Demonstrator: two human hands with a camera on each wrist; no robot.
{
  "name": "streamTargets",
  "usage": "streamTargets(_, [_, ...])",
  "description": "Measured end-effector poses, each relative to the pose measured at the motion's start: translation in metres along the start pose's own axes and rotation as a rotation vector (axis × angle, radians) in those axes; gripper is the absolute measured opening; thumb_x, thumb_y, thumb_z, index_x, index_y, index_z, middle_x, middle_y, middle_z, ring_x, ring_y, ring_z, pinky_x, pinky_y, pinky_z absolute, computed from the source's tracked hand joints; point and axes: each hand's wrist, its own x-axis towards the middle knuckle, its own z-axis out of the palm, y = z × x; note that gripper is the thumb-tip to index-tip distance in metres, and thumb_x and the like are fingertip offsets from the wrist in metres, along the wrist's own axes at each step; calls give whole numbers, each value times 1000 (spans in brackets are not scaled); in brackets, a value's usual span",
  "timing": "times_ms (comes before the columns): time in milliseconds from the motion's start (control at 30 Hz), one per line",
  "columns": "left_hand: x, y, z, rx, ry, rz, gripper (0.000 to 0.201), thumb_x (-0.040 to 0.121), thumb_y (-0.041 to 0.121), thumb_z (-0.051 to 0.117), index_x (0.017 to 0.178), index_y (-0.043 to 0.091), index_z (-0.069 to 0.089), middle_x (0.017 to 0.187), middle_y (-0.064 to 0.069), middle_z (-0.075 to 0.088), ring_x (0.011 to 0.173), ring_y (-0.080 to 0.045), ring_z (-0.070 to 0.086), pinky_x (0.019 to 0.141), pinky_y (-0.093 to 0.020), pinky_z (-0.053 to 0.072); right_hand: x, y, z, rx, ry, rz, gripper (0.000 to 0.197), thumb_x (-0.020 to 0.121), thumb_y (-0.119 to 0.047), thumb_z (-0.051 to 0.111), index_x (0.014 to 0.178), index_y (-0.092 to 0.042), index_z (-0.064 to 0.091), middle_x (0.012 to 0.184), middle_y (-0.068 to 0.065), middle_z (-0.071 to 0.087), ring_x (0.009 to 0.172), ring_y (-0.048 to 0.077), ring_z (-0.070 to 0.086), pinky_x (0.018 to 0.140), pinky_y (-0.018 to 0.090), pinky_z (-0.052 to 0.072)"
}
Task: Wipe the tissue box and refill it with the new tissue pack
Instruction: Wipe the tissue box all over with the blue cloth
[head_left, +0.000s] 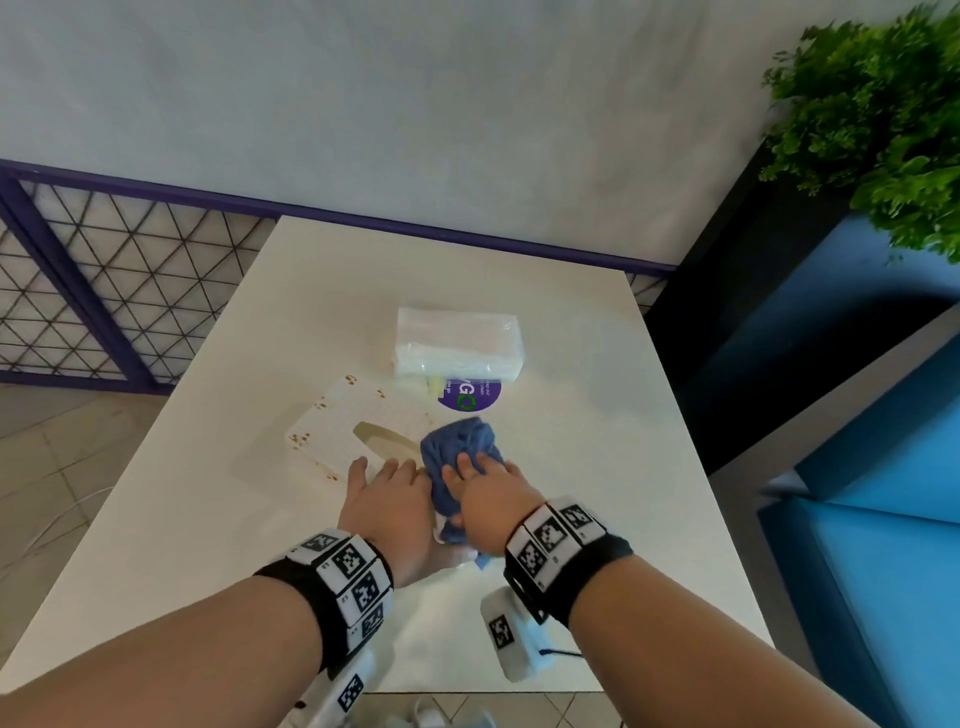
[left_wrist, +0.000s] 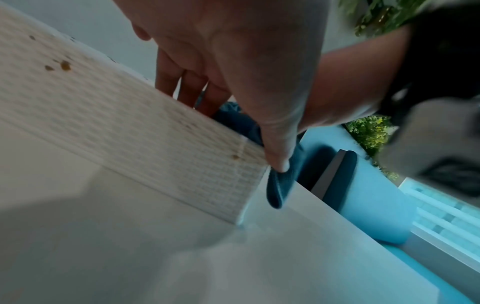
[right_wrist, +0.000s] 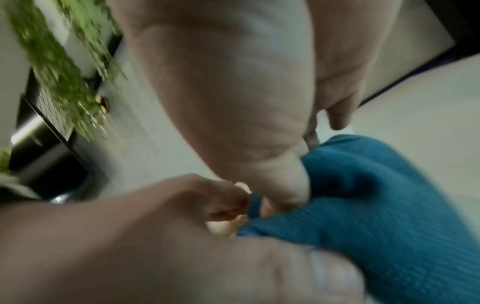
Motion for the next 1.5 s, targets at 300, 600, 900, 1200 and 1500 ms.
streamTargets(300, [-1, -4, 1, 10, 28, 30, 103, 60, 92, 34, 135, 22, 40, 149, 1, 38, 142, -21, 27, 112, -53, -1, 30, 18, 0, 172, 79, 106, 66, 100, -43, 30, 152, -24, -5, 162, 1, -12, 149, 25, -6, 120, 49, 7])
streamTargets(600, [-4, 3, -3, -25, -4, 20, 94, 61, 85, 42, 132, 23, 43, 142, 0, 44, 142, -23, 26, 113, -53, -9, -35, 29, 2, 107, 131, -53, 35, 93, -19, 47, 127, -14, 56, 132, 6, 58, 124, 27, 52, 99, 35, 42])
streamTargets(900, [-4, -41, -32, 172, -214, 276, 104, 69, 66, 61, 152, 24, 15, 163, 0, 3, 149, -23, -10, 113, -57, -19, -59, 64, -37, 626, 505, 255, 43, 89, -15, 54, 130, -26, 58, 121, 3, 67, 112, 24, 61, 89, 24, 45])
streamTargets(1200, [0, -25, -6, 115, -229, -25, 110, 80, 77, 38, 151, 7, -8, 162, -11, -9, 149, -21, -6, 111, -55, -18, 19, -7, 11, 257, 62, 46, 62, 102, -33, 27, 153, -19, -6, 160, -1, -20, 148, 23, -15, 119, 49, 6])
streamTargets(1500, [0, -29, -11, 113, -238, 14, 110, 80, 78, 38, 151, 7, -7, 162, -11, -7, 150, -22, -3, 112, -56, -17, 58, -4, 11, 102, 59, 53, 74, 98, -35, 38, 151, -6, -3, 161, 10, -9, 148, 35, -11, 121, 48, 6])
